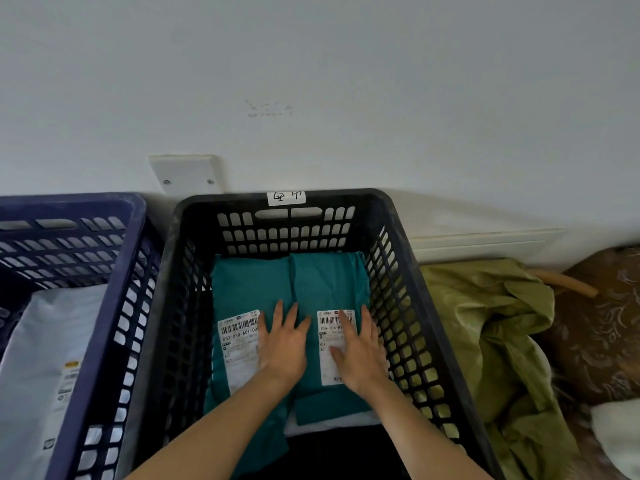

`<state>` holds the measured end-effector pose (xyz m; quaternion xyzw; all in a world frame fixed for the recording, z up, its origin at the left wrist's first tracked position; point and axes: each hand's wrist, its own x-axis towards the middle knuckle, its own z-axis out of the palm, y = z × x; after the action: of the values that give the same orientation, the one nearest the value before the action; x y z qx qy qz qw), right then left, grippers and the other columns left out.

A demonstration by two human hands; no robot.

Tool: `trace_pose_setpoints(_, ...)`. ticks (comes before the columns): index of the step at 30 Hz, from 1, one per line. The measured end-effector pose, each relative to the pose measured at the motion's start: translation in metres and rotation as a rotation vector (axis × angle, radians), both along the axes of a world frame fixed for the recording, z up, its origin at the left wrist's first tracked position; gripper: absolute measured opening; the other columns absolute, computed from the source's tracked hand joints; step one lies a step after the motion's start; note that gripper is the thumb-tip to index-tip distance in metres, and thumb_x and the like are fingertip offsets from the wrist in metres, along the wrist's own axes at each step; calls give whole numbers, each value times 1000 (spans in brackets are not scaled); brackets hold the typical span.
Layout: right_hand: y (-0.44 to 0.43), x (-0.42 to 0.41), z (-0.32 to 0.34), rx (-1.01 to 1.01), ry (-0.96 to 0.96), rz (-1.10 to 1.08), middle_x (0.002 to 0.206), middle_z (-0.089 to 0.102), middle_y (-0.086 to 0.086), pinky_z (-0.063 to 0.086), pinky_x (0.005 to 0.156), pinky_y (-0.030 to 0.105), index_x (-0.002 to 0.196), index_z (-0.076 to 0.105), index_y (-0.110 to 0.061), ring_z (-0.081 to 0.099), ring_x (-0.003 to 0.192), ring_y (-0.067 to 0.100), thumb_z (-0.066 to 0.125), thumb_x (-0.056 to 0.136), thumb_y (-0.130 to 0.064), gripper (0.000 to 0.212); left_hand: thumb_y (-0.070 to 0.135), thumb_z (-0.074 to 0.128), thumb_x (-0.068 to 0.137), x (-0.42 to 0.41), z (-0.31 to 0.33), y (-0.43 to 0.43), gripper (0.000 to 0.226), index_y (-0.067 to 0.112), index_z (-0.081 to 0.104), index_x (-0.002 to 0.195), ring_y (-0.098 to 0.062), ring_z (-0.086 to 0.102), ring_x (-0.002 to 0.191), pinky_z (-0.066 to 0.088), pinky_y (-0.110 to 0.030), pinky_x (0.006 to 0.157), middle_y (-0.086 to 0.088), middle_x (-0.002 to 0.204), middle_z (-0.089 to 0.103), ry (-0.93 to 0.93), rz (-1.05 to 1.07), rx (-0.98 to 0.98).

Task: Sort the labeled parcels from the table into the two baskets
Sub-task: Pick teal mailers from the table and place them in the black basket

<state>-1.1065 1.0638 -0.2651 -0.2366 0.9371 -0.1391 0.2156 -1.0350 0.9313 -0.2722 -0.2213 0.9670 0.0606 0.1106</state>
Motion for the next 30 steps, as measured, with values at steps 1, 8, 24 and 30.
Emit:
trace_pose_setpoints(1,0,-1,-2,5,-20,0,160,-16,3,15,117,45,153,5,-35,-5,148,26,49,97,-37,71,21,51,94,0,-1,-1,65,26,20,151,-31,-5,147,-1,-58,115,-5,160,10,-18,-13,2)
trace_pose_setpoints(8,-7,-5,-3,13,-130,-49,160,-14,8,12,119,44,153,3,-33,-2,148,27,48,98,-37,72,25,49,96,2,3,-11,62,26,21,151,-30,-2,147,1,-59,115,-5,160,14,-42,-73,54)
trace_pose_setpoints(24,-14,25,81,-326,-17,40,155,20,6,33,111,37,147,27,-15,31,138,23,47,100,-30,54,15,50,94,57,102,-33,59,21,30,148,-30,21,143,30,-43,112,-12,158,15,99,9,117)
trace_pose_setpoints(30,-13,61,124,-470,51,117,151,24,-1,40,104,37,146,30,-19,41,131,20,47,100,-32,51,16,48,95,105,167,-41,57,25,29,149,-27,19,144,26,-42,113,-9,159,16,224,72,3)
